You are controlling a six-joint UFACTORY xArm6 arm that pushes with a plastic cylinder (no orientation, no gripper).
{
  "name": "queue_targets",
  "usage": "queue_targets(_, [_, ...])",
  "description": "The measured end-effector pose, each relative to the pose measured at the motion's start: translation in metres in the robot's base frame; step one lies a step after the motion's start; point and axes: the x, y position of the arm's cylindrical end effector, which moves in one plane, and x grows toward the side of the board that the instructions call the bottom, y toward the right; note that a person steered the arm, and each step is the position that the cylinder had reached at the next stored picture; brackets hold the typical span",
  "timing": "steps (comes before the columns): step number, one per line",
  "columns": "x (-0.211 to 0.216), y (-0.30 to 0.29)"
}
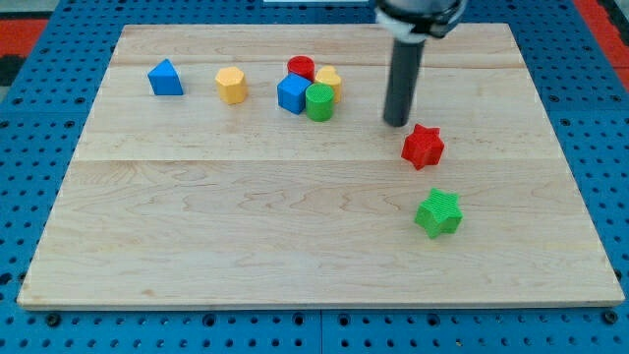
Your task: Push the red star into group of blocks
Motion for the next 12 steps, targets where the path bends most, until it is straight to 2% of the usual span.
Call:
queue_targets(1, [0.037,0.047])
queue_targets(2, [0.089,0.033])
queue_targets(3, [0.087,-0.062])
queue_targets(4, [0.084,-0.056])
queue_targets(5, [0.101,0.029])
queue_targets(6, [0.071,0.054])
queue_targets(7, [0.057,0.021])
queue_targets(8, [0.055,-0.049])
queue_targets(9, [0.042,-0.064])
queue_targets(11, [0.042,-0.13])
queue_targets(12, [0.041,-0.144])
